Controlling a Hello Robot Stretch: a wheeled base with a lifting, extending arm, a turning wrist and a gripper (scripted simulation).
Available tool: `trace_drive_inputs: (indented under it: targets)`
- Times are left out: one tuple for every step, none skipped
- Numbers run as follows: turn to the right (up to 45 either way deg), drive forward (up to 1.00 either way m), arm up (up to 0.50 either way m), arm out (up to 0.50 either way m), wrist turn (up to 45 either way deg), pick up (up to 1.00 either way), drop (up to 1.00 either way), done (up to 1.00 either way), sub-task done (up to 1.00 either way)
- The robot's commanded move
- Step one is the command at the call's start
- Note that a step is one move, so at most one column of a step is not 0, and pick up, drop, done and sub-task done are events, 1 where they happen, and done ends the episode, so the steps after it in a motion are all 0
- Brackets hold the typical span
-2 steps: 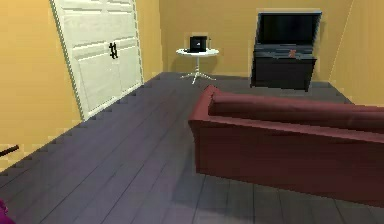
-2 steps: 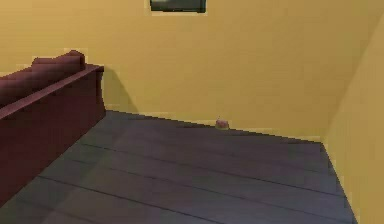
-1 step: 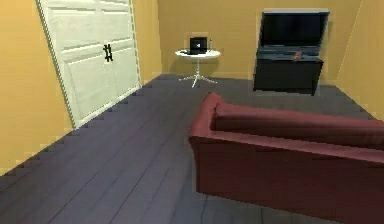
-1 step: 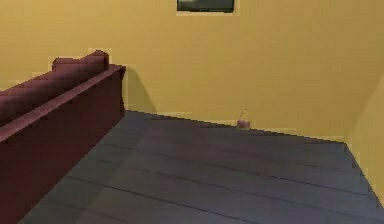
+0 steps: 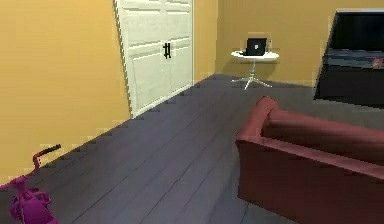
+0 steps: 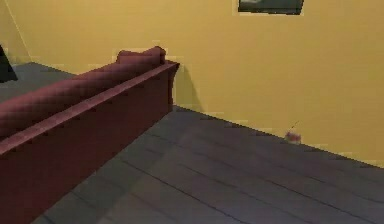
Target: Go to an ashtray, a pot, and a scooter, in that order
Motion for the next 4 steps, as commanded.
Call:
trace_drive_inputs:
  targets:
    - [0.0, 0.40, 0.00, 0.00, 0.0, 0.00, 0.00, 0.00, 0.00]
    - [0.0, 0.80, 0.00, 0.00, 0.0, 0.00, 0.00, 0.00, 0.00]
    - [9.0, 0.00, 0.00, 0.00, 0.0, 0.00, 0.00, 0.00, 0.00]
    - [0.0, 1.00, 0.00, 0.00, 0.0, 0.00, 0.00, 0.00, 0.00]
